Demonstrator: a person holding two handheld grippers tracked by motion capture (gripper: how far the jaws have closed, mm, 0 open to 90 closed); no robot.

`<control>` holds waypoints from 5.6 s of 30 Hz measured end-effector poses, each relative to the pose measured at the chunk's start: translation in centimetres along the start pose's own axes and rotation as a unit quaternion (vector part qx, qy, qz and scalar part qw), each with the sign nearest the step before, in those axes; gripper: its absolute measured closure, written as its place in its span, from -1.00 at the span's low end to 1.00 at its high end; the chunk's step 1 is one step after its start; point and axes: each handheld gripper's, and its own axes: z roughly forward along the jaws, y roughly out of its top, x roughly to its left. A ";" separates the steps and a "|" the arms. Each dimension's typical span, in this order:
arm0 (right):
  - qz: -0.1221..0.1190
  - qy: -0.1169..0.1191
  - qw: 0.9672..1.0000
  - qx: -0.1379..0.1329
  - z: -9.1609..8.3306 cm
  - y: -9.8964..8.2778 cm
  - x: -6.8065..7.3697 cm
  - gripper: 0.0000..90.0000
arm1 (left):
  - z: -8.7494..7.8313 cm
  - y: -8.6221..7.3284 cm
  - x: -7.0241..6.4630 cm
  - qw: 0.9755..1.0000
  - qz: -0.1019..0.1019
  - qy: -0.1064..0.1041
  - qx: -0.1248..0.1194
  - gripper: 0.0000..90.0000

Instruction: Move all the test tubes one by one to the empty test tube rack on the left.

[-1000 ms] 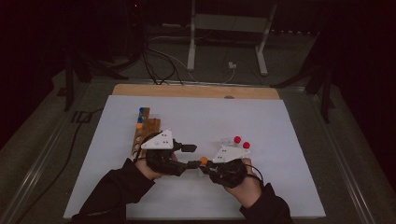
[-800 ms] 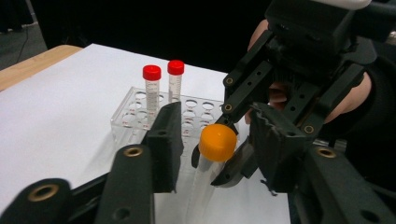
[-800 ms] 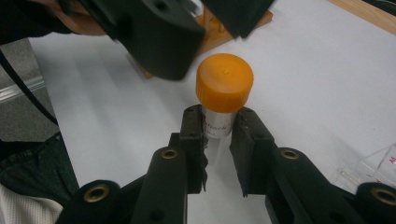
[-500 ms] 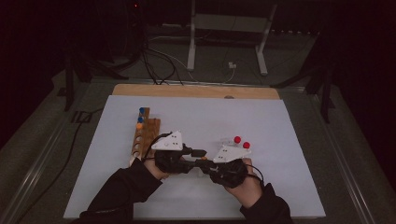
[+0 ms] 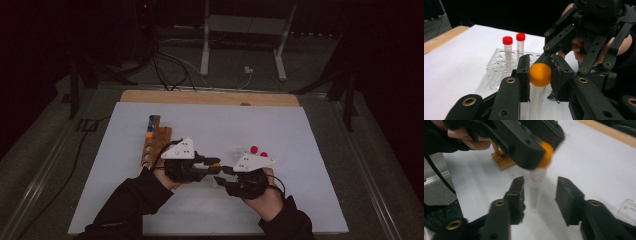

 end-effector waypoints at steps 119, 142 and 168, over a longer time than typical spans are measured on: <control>0.034 -0.019 0.995 -0.088 -3.8 0.6 -1.8 -0.96 | -13.9 -7.4 7.2 0.970 -0.102 0.222 0.012 -0.47; 0.093 -0.128 0.985 -0.067 -7.1 -3.8 -7.7 -0.86 | -13.8 -5.6 3.8 0.982 -0.072 0.171 -0.025 -0.96; 0.105 -0.146 0.983 0.021 -2.2 -6.9 -9.4 0.66 | -13.9 -5.7 3.8 0.982 -0.072 0.172 -0.020 -0.96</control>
